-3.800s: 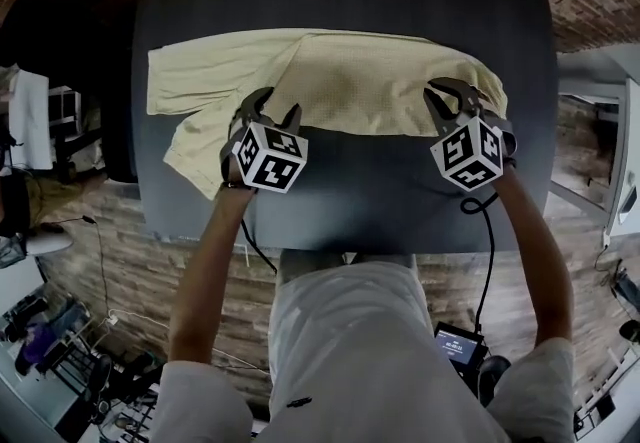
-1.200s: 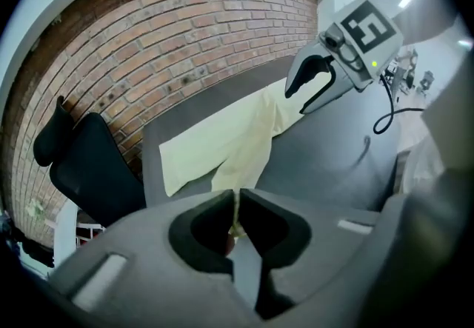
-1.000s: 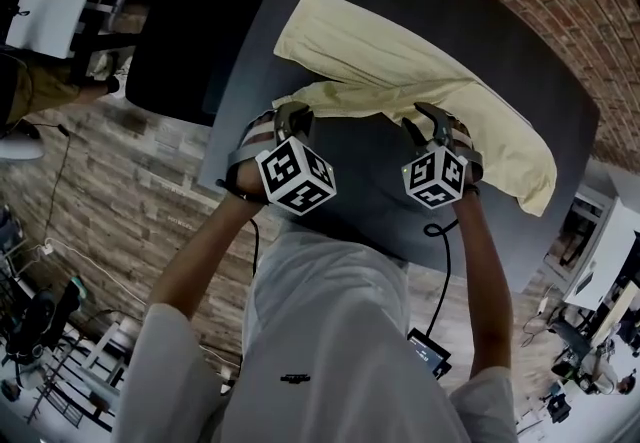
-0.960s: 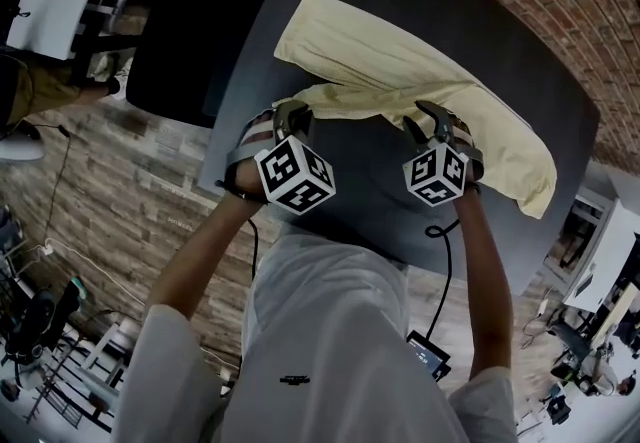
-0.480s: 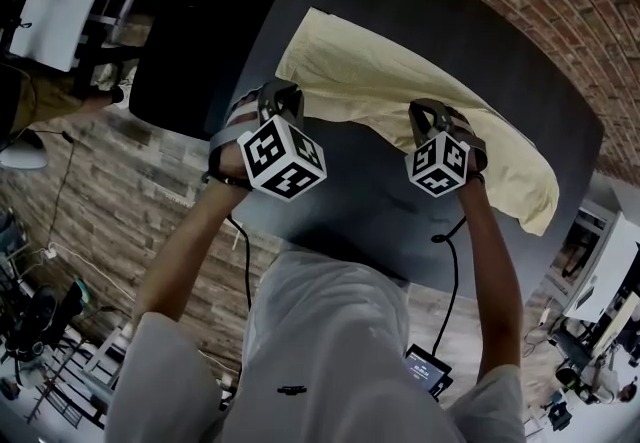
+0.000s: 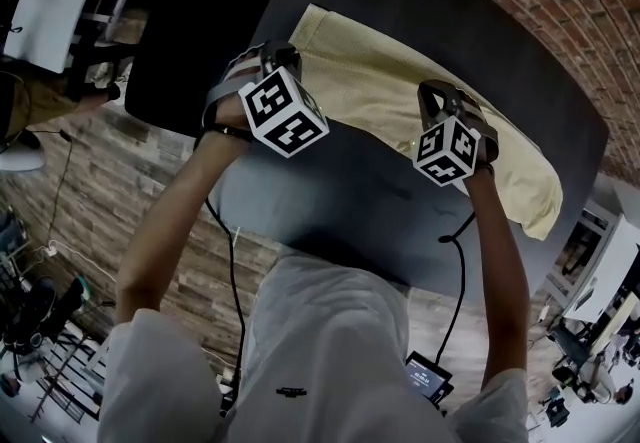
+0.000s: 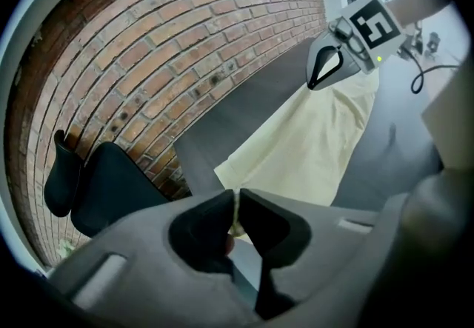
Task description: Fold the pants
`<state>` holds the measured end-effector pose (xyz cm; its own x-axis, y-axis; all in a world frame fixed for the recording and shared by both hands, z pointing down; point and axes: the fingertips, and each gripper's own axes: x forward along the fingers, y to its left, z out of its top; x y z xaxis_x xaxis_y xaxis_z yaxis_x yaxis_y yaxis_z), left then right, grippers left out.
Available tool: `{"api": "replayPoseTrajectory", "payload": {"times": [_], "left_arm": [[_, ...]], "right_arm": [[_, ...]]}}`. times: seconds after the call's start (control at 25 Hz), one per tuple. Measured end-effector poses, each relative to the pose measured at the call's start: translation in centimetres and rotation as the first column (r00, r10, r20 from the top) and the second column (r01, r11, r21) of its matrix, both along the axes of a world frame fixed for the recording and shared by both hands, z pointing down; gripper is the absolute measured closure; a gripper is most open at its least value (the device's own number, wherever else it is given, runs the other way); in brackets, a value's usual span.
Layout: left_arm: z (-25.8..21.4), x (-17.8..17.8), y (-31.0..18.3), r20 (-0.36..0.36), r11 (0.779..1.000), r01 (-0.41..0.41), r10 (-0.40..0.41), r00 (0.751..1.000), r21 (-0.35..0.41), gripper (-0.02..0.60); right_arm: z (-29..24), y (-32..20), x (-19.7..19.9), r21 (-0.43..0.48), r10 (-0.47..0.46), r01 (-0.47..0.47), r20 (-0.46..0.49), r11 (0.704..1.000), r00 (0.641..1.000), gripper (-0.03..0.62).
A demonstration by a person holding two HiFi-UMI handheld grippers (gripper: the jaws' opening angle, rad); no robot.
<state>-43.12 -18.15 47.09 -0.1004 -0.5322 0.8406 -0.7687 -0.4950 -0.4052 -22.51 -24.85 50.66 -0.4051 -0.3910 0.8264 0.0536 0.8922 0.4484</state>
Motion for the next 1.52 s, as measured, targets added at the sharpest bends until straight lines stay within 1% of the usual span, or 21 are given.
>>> {"api": "replayPoseTrajectory", "payload": {"times": [0.16, 0.28, 0.52, 0.64, 0.8, 1.0, 1.08, 1.16, 1.2, 1.24, 1.32, 1.44, 1.52], "left_arm": [[0.8, -1.1, -1.8, 0.03, 0.999, -0.043, 0.044, 0.999, -0.013, 0.551], [1.8, -1.4, -3.4, 0.035, 0.998, -0.063, 0.064, 0.997, -0.032, 0.551], [3.5, -1.9, -6.2, 0.048, 0.996, -0.065, 0.067, 0.997, -0.054, 0.548], [4.5, -2.5, -7.3, 0.049, 0.996, -0.061, 0.064, 0.997, -0.063, 0.543], [6.4, -3.5, -8.5, 0.069, 0.995, -0.056, 0.061, 0.996, -0.08, 0.537], [8.8, -4.2, -9.3, 0.072, 0.993, -0.036, 0.044, 0.996, -0.108, 0.534], [9.4, -4.6, -9.6, 0.096, 0.995, -0.018, 0.028, 0.995, -0.099, 0.51], [9.6, -5.6, -10.1, 0.121, 0.997, 0.017, -0.008, 0.993, -0.074, 0.479], [9.6, -6.2, -10.3, 0.119, 0.997, 0.042, -0.035, 0.992, -0.06, 0.435], [9.5, -6.7, -10.4, 0.105, 0.996, 0.07, -0.065, 0.992, -0.046, 0.41], [9.0, -7.4, -10.1, 0.074, 0.993, 0.116, -0.114, 0.991, -0.026, 0.396], [8.3, -7.3, -8.4, 0.053, 0.992, 0.126, -0.126, 0.991, -0.012, 0.396], [8.2, -6.5, -7.0, 0.021, 0.992, 0.124, -0.124, 0.992, -0.016, 0.396]], "right_arm": [[0.4, -1.1, -0.7, 0.004, -0.002, 0.002, -0.019, 1.0, 1.0, 0.591], [0.9, -2.2, -1.0, 0.003, 0.002, -0.002, -0.024, 1.0, 1.0, 0.591], [1.9, -4.7, -1.2, 0.005, 0.023, -0.023, -0.021, 1.0, 1.0, 0.591], [2.5, -5.6, -1.6, 0.007, 0.03, -0.03, -0.033, 1.0, 0.999, 0.591], [3.8, -6.2, -1.9, -0.003, 0.034, -0.034, -0.054, 0.999, 0.998, 0.591], [5.4, -6.9, -2.3, -0.005, 0.063, -0.063, -0.066, 0.998, 0.996, 0.589], [5.9, -7.3, -2.1, 0.006, 0.087, -0.086, -0.081, 0.996, 0.993, 0.581], [6.2, -7.8, -1.9, 0.015, 0.113, -0.112, -0.096, 0.994, 0.989, 0.509], [6.1, -7.9, -1.9, 0.016, 0.124, -0.123, -0.093, 0.992, 0.988, 0.497], [6.0, -7.9, -1.9, 0.014, 0.134, -0.133, -0.084, 0.991, 0.987, 0.497], [5.6, -7.6, -1.8, 0.013, 0.142, -0.142, -0.065, 0.99, 0.988, 0.499], [5.1, -6.6, -1.5, 0.011, 0.144, -0.143, -0.039, 0.99, 0.989, 0.51], [4.8, -5.8, -1.2, -0.009, 0.167, -0.167, -0.004, 0.986, 0.986, 0.514]]}}
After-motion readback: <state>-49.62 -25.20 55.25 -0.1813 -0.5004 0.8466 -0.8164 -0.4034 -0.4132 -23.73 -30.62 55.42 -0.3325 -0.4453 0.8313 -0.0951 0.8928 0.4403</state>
